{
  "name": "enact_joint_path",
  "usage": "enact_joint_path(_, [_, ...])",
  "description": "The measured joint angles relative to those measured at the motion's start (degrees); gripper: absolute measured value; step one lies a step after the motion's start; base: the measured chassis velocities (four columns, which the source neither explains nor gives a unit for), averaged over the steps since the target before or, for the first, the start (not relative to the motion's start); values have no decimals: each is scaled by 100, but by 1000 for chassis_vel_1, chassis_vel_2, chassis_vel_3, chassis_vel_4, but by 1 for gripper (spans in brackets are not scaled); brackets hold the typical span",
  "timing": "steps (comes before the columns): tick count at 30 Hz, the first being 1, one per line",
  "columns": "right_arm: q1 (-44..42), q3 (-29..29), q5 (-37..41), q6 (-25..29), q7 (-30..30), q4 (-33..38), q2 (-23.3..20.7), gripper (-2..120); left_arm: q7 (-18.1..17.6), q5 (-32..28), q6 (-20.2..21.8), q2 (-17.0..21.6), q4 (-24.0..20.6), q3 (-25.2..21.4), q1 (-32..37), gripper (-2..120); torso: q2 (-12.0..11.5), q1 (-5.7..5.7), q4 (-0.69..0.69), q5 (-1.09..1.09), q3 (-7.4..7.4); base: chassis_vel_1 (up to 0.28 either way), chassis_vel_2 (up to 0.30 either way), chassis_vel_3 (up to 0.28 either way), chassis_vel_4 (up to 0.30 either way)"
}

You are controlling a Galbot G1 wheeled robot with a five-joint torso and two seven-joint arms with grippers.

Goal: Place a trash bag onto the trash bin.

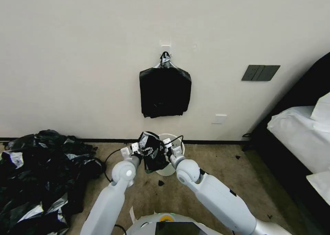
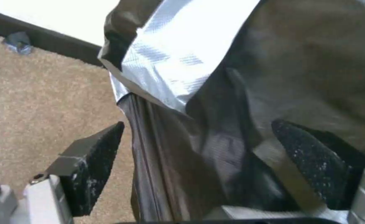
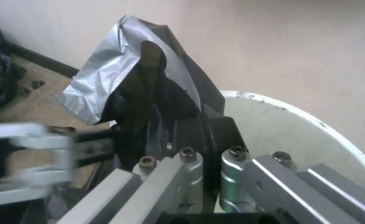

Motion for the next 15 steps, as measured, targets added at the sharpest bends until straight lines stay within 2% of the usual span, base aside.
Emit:
enact_joint_path(4, [-3,-1,-35,15,-4,3,31,0,-128,166,58,-5,373,235,-239,86,0,0,0,0,0,0,0,0,0])
enact_joint_path(7, [-3,1,-39,33,-6,5,41,0,-129,259,57,-5,523,328,-321,82,0,0,0,0,0,0,0,0,0])
enact_joint_path(11, [-28,9,-51,92,-17,32,51,0,-104,571,35,-37,995,673,-668,75,0,0,0,-1,0,0,0,0,0])
enact_joint_path(15, [-56,27,-59,103,-18,63,49,0,-89,656,27,-79,1166,777,-850,69,0,0,0,0,0,0,0,0,0])
